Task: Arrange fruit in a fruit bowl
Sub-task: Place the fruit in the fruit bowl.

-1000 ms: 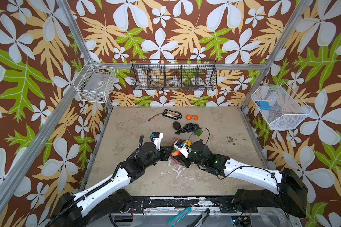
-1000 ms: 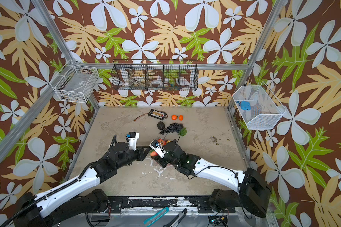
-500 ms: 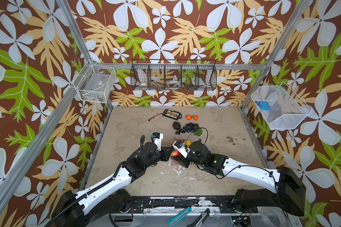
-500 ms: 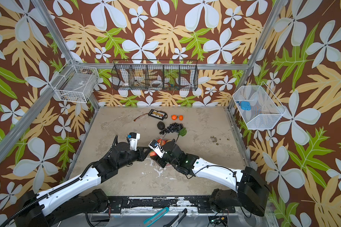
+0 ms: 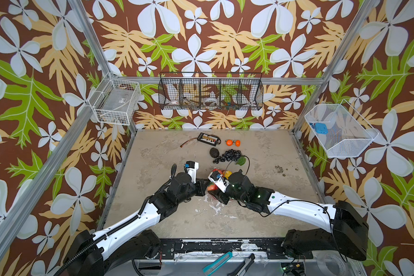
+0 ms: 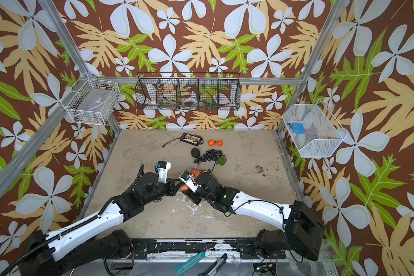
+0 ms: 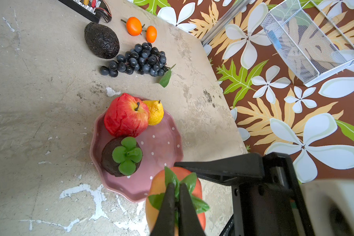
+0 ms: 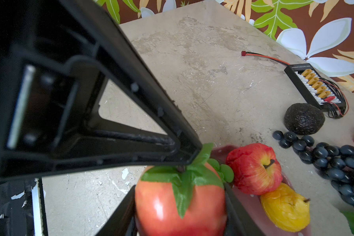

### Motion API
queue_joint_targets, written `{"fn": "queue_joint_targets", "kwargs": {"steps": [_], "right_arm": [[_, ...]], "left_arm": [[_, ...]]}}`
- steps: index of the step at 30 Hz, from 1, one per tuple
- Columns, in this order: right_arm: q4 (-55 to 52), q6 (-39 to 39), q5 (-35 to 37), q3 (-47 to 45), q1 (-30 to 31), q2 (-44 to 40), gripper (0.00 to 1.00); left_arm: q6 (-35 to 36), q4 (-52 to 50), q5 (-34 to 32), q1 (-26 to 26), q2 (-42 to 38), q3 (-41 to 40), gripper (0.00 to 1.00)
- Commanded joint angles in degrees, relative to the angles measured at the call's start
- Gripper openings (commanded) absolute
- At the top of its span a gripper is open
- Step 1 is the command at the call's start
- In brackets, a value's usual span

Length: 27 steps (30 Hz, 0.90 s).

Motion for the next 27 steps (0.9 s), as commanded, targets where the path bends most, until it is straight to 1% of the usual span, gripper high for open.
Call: {"fn": "queue_joint_targets", "kwargs": {"steps": [1, 5, 8, 12, 14, 16, 19, 22, 24, 27], "right_arm": [[2.55, 1.23, 0.67, -0.2, 0.1, -0.17, 0.54], [2.68, 1.61, 0.82, -0.2, 0.09, 0.09, 0.57], [2.67, 2.11, 0.43, -0.68, 0.06, -0.64, 0.69], [2.36, 3.35, 2.93, -2.64, 0.1, -4.69, 0.83], [0.84, 3.74, 4.46, -3.27, 0.08, -6.93, 0.86], [-1.5, 4.31, 6.98, -3.78, 0.04, -9.6, 0.87], [-4.59, 6.63, 13.94, -5.1, 0.05, -15.34, 0.88], [-8.33, 10.29, 23.82, -6.25, -0.07, -21.4, 0.89], [-11.47, 13.98, 31.76, -6.61, -0.1, -24.84, 0.89], [-15.49, 19.62, 40.28, -7.84, -0.1, -29.38, 0.89]], "left_arm": [[0.15, 2.17, 0.59, 0.12, 0.05, -0.26, 0.05], [-0.29, 3.29, 0.87, 0.12, 0.14, -0.7, 0.02], [-0.81, 3.5, 0.22, 0.16, 0.06, -0.78, 0.01], [-1.1, 3.54, -1.83, 0.12, 0.0, -1.04, 0.01], [-0.88, 3.4, -2.65, 0.12, 0.69, -0.76, 0.01], [-0.88, 2.63, -3.39, 0.12, 1.73, -0.22, 0.0], [-0.12, 2.29, -2.82, 0.12, 3.82, 0.96, 0.0], [-0.2, 3.89, -1.35, -0.05, 6.69, 1.73, 0.0], [-0.49, 5.01, -0.64, -0.36, 9.38, 2.73, 0.0], [-0.47, 6.1, -0.33, -2.07, 14.22, 5.62, 0.0]]}}
